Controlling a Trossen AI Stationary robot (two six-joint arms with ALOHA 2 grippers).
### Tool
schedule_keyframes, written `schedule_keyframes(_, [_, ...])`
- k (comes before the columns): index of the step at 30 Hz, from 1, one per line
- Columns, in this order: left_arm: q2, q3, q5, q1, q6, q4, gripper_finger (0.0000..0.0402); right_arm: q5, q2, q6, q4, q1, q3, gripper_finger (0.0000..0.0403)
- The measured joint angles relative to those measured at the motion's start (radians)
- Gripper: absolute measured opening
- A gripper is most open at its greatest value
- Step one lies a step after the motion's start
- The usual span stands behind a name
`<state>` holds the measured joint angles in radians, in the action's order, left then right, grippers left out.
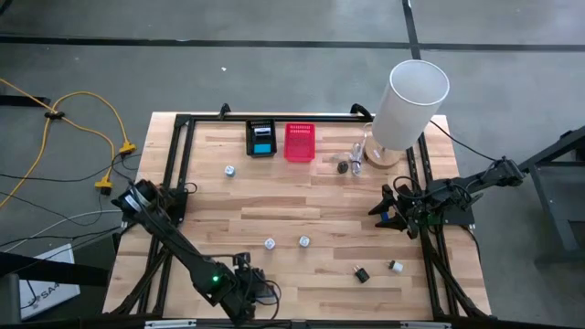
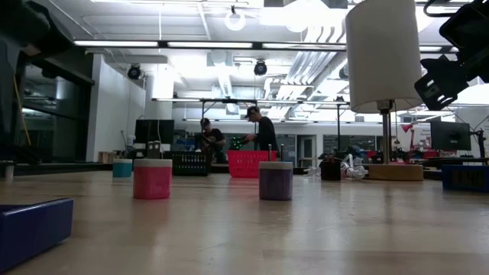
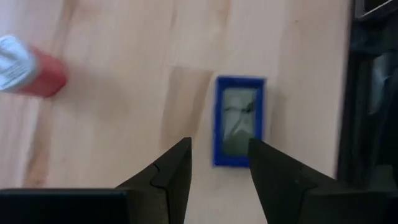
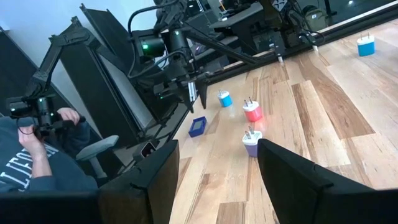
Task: Pick & Place Office items
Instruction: Put the bottom blue digital timer into the black basket
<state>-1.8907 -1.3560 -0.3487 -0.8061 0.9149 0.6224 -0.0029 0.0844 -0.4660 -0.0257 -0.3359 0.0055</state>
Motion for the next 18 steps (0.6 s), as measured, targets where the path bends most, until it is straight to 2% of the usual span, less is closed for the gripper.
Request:
schedule_keyframes(11, [-0.001, 0.000, -0.042, -0.016, -0.018, -0.010, 0.0154, 0.000, 0.000, 0.000, -0.001, 0.000, 0.000, 0.0204])
schedule_keyframes(18, [-0.001, 0.000, -0.043, -0.015, -0.016, -0.011, 0.0193, 0.000, 0.000, 0.000, -0.001, 0.000, 0.000, 0.0204])
